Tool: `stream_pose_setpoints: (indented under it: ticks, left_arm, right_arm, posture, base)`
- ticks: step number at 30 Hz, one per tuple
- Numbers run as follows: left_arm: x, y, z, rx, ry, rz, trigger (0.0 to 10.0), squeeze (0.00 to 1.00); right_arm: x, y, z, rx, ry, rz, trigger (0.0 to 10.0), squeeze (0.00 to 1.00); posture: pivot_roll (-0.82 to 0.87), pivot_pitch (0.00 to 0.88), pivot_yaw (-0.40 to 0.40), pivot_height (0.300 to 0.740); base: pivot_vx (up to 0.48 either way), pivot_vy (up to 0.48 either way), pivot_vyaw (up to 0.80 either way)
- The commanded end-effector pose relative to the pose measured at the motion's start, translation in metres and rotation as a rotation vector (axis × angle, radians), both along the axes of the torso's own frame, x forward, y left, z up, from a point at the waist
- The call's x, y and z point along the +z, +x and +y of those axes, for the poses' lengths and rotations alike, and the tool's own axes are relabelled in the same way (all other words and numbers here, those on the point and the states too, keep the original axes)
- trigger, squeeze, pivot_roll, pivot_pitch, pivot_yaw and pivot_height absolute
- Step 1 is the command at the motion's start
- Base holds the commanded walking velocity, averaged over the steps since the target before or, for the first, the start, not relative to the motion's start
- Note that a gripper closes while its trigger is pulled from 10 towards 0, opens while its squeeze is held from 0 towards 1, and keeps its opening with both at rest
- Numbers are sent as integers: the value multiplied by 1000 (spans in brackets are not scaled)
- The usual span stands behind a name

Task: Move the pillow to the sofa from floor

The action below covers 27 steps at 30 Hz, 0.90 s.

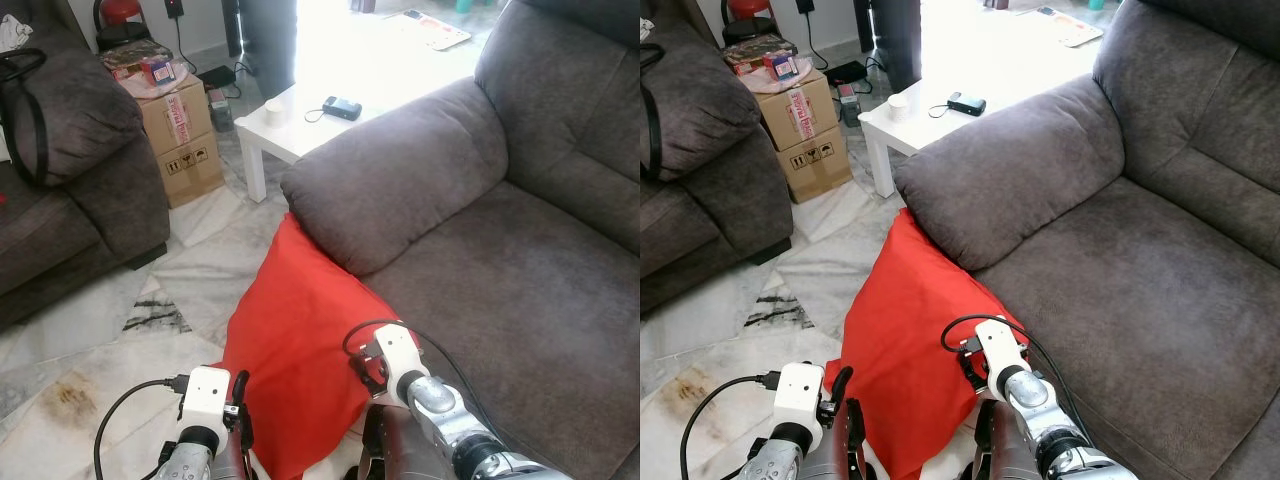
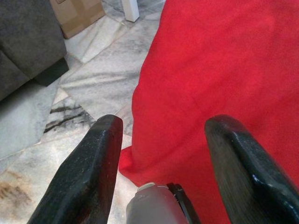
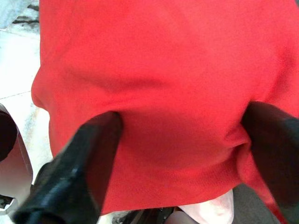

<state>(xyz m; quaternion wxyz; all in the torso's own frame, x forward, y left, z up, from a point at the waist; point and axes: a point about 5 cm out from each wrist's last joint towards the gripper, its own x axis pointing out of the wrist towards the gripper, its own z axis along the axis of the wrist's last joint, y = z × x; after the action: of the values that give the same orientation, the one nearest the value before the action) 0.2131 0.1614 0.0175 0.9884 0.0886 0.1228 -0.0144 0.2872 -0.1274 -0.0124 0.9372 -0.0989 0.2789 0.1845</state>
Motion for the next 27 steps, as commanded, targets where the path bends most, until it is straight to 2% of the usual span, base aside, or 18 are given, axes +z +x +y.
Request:
stream_pose_setpoints:
  ticks: [1,27]
  left_arm:
    - [-4,-5,-1,-5,17,27,10000,0]
    - [-3,-2,1,2,30,25,10000,0]
  right_arm:
    - [-3,-3,3,9,19,15,0,0]
    - [-4,-3,2,-13,16,39,0,0]
  posture:
    - [136,169,-70,600]
    - [139,164,-75,600]
  base:
    - [0,0,0]
    - [0,0,0]
